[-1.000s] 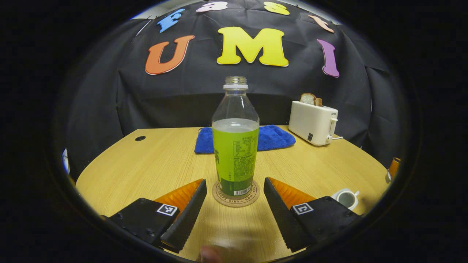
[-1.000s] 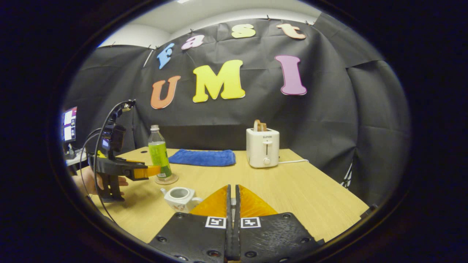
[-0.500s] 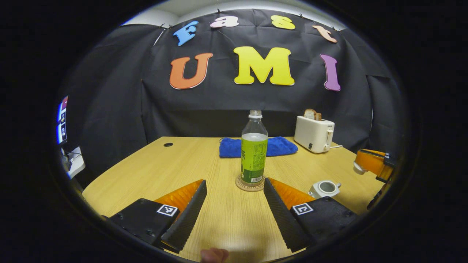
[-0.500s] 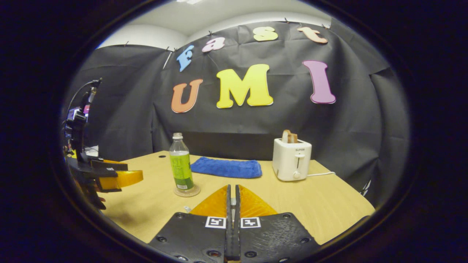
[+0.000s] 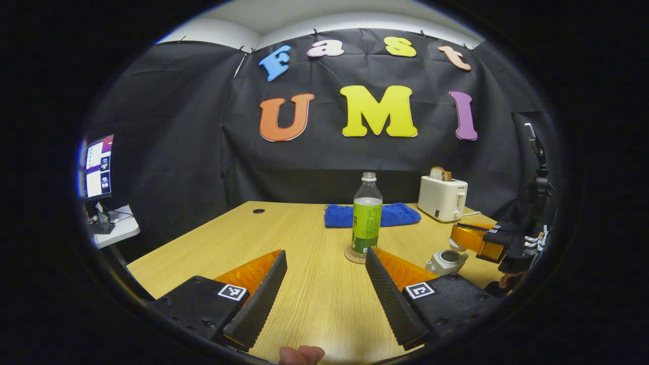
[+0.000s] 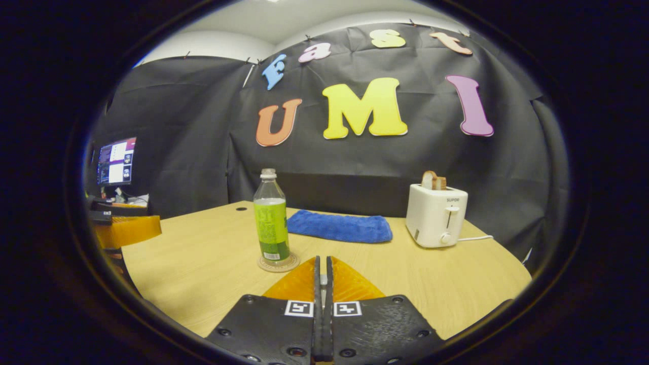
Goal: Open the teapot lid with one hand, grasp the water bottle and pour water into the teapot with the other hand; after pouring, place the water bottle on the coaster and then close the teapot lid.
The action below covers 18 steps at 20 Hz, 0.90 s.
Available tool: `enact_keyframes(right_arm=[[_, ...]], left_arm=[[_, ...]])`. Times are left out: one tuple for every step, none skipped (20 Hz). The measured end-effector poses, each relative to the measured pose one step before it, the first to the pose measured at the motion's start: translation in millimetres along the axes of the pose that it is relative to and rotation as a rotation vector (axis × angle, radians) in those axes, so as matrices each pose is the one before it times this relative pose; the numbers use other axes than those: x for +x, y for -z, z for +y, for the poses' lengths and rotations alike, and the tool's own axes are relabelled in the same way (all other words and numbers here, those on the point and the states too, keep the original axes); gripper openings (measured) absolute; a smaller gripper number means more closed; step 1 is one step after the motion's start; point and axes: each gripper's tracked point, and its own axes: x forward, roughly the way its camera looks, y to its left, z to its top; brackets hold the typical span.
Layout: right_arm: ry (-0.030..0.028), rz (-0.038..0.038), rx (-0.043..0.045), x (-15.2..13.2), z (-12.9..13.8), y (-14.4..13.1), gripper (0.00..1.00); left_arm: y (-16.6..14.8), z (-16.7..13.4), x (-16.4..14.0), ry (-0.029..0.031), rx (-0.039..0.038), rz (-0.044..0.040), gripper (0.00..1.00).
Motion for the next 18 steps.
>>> enact_keyframes(right_arm=[[-0.00057,0.00442,-0.00073,2.07,1.67,3.67,0.00],[-0.00212,0.00575,0.00197,1.43,0.42,3.89,0.00],[0.00218,-0.00060,0.00355,0.70,0.48,2.57,0.00],[-0.00125,0.00354,0.00251,0.80,0.70,1.28,0.00],[-0.00303,0.00642,0.00168,1.74,1.04,3.27,0.00],[0.00119,0.00238,-0.00012,0.51,0.13,1.66,0.00],[0.00425,-0.00445,-0.00287,0.16,-0.25,-0.34,0.00],[0.00312,-0.00473,0.00007,-0.73,-0.17,-0.34,0.00],[0.00052,-0.00022,0.00035,0.72,0.41,1.76,0.00],[0.00139,-0.00291,0.00113,0.71,-0.29,0.61,0.00],[0.00231,-0.00115,0.00228,-0.26,-0.77,-0.11,0.00],[0.00424,-0.00110,-0.00033,-0.30,-0.66,0.72,0.00],[0.00232,0.00528,-0.00023,0.35,-0.61,1.92,0.00],[-0.00027,0.00257,0.00205,1.36,0.59,0.53,0.00],[-0.00029,0.00597,0.00252,1.74,0.00,2.73,0.00],[0.00053,0.00191,0.00257,1.12,0.03,1.02,0.00],[0.00248,-0.00022,-0.00113,0.03,-0.12,1.58,0.00],[0.00440,-0.00084,-0.00411,-1.58,-0.09,-1.17,0.00]], left_arm=[[-0.63,1.60,-1.55,-0.00257,0.00080,-0.00263,0.97],[-1.58,-0.82,-2.07,0.00168,-0.00060,-0.00409,0.97],[-0.46,-0.02,-0.96,0.00160,-0.00186,-0.00302,0.97],[-1.20,0.56,-2.05,-0.00022,0.00031,-0.00194,0.98],[0.64,0.85,-2.47,-0.00252,0.00103,-0.00279,0.98],[-0.29,1.51,0.30,-0.00084,0.00140,-0.00225,0.98],[1.33,0.11,-0.07,0.00039,0.00070,0.00028,0.98],[0.97,-0.77,-0.05,0.00024,0.00109,0.00256,0.98],[0.70,0.09,-0.93,0.00094,0.00056,0.00060,0.98],[-1.06,-0.65,-0.28,0.00150,0.00065,-0.00094,0.98],[0.13,-0.64,0.58,0.00089,-0.00005,-0.00019,0.98],[0.69,-1.00,0.89,0.00100,0.00050,-0.00075,0.98],[0.26,-0.33,-0.25,0.00085,-0.00035,-0.00001,0.98],[0.19,-1.58,-0.04,0.00206,-0.00145,-0.00095,0.98],[-0.02,-0.89,-1.45,0.00260,-0.00129,0.00085,0.98],[-0.56,0.08,0.89,0.00079,-0.00035,-0.00267,0.98],[-1.28,-1.25,-0.34,0.00094,-0.00024,-0.00184,0.98],[0.27,-0.88,0.52,-0.00025,-0.00092,-0.00193,0.98]])
